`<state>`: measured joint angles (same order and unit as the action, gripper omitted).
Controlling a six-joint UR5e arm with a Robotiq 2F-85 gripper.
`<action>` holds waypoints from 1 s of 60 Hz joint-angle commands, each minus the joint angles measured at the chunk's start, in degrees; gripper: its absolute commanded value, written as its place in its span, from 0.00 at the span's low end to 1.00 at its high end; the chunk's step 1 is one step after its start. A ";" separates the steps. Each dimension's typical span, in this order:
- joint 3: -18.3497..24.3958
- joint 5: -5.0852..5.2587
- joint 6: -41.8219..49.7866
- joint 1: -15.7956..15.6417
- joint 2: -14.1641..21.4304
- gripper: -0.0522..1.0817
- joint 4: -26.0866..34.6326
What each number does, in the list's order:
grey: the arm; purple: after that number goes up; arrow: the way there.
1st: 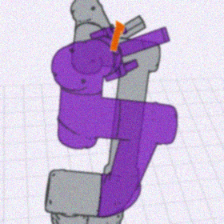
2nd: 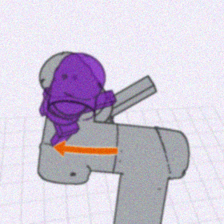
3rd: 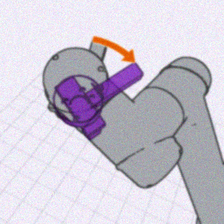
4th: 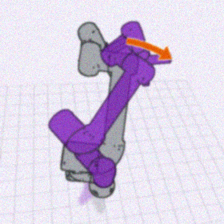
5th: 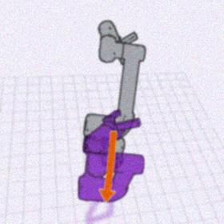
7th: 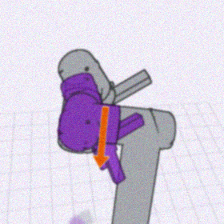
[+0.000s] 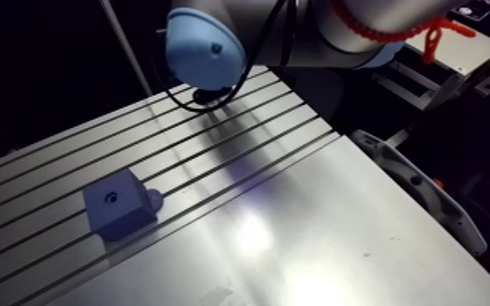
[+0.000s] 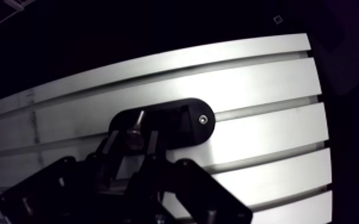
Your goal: Pick up the M10 bolt and insert it into the hex recess until seated.
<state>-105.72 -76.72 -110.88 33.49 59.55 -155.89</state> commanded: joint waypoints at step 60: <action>0.38 0.04 0.09 -0.16 0.08 0.73 0.09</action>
<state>-105.42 -76.68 -110.82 33.36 59.56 -155.86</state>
